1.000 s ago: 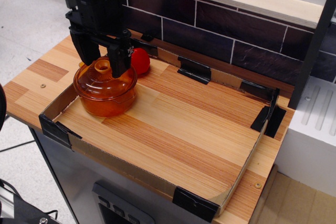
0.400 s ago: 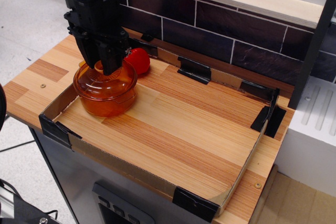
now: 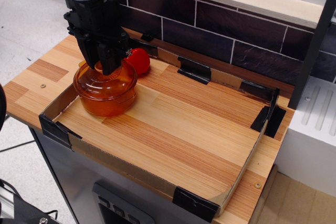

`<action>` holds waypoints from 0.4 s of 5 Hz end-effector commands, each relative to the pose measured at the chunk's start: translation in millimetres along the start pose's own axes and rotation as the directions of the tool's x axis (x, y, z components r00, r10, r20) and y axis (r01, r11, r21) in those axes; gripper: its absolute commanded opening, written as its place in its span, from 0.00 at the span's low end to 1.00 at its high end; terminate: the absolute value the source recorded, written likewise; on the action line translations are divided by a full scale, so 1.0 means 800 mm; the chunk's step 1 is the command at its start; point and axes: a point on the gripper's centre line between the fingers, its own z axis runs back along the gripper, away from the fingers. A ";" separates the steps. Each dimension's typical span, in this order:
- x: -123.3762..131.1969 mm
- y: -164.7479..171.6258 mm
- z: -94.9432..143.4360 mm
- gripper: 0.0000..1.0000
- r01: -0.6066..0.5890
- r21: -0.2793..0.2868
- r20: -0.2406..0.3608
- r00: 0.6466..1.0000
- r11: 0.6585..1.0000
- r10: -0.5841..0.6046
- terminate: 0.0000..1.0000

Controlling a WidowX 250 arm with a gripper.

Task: Take lid off pot

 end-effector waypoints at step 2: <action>0.004 -0.022 0.052 0.00 -0.062 0.010 0.035 0.997 0.998 0.061 0.00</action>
